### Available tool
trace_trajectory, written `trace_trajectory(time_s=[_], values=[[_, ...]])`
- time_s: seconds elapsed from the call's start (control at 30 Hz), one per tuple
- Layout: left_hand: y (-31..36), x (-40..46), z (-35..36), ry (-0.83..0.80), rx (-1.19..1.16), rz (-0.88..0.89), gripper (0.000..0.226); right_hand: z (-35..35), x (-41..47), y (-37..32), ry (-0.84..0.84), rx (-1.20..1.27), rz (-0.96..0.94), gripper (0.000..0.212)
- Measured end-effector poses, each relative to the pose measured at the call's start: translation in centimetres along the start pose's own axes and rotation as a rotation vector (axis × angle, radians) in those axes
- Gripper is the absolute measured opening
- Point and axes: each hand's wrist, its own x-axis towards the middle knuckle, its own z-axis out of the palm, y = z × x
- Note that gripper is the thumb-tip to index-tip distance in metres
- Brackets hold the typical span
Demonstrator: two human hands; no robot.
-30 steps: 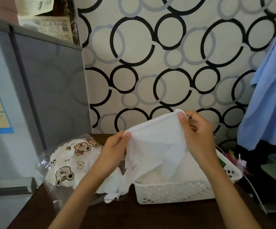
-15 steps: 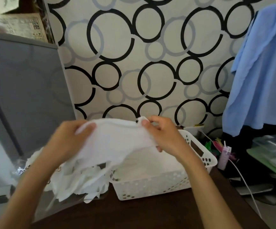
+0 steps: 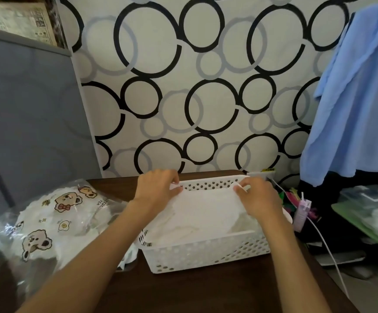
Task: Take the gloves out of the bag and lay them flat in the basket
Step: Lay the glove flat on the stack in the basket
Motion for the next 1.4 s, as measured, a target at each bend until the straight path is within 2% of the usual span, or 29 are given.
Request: trace_trajectory(time_s=[0.13, 0.17, 0.23, 0.3, 0.37, 0.4, 0.47, 0.53, 0.6, 0.7, 0.77, 0.83, 0.97, 1.03, 1.13, 1.23, 1.3, 1.4], values=[[-0.6, -0.6, -0.4, 0.209, -0.05, 0.055, 0.023, -0.8, -0.4, -0.2, 0.079, -0.018, 0.015, 0.027], [-0.9, -0.9, -0.7, 0.213, -0.092, 0.085, 0.02, -1.1, -0.4, -0.3, 0.092, -0.012, 0.018, 0.028], [-1.0, -1.7, -1.5, 0.035, -0.171, 0.169, 0.026, -1.8, -0.3, -0.4, 0.095, -0.007, 0.019, 0.034], [-0.5, -2.8, -2.1, -0.287, -0.218, 0.227, 0.051, -2.3, -0.2, -0.4, 0.129, -0.006, -0.025, 0.04], [0.1, -3.6, -2.0, -0.534, -0.204, 0.231, 0.075, -2.6, -0.2, -0.6, 0.16, 0.06, -0.104, 0.039], [0.2, -3.7, -1.6, -0.602, -0.173, 0.234, 0.082, -2.7, -0.2, -0.8, 0.103, 0.115, -0.147, 0.035], [0.5, -3.6, -0.5, -0.679, -0.081, 0.255, 0.09, -2.3, -0.3, -1.2, -0.197, 0.172, -0.203, 0.031], [0.6, -3.4, 0.7, -0.725, -0.001, 0.27, 0.095, -1.2, -0.4, -1.3, -0.521, -0.01, -0.172, 0.048], [0.4, -3.1, 1.8, -0.746, 0.044, 0.267, 0.097, 0.0, -0.1, -0.9, -0.64, -0.257, -0.133, 0.076], [0.5, -2.8, 2.6, -0.762, 0.051, 0.272, 0.098, 1.1, 0.2, -0.4, -0.651, -0.315, -0.096, 0.091], [0.7, -2.9, 2.2, -0.753, 0.013, 0.264, 0.098, 1.4, 0.1, -0.4, -0.673, -0.347, -0.094, 0.089], [0.6, -3.2, 0.7, -0.672, -0.101, 0.24, 0.095, 1.0, -0.1, -0.6, -0.648, -0.327, -0.094, 0.085], [-2.6, -5.0, -4.5, -0.319, -0.449, 0.081, 0.051, -0.9, -0.5, -1.8, -0.515, -0.146, -0.143, 0.067], [-5.7, -6.6, -6.1, -0.222, -0.468, -0.023, 0.033, -1.8, -1.1, -2.5, -0.436, -0.091, -0.169, 0.056], [-9.9, -9.2, -7.2, -0.307, -0.305, -0.168, 0.044, -2.0, -2.8, -5.1, -0.331, -0.077, -0.261, 0.039], [-11.9, -10.1, -6.5, -0.424, -0.164, -0.183, 0.032, -1.2, -6.1, -9.2, -0.267, -0.03, -0.463, 0.021], [-12.1, -9.9, -5.8, -0.374, -0.165, -0.142, 0.016, 0.1, -8.8, -11.9, -0.295, -0.037, -0.596, 0.015], [-12.9, -9.7, -5.6, -0.279, -0.25, -0.143, 0.017, 3.4, -11.6, -14.9, -0.283, -0.219, -0.729, 0.025]])
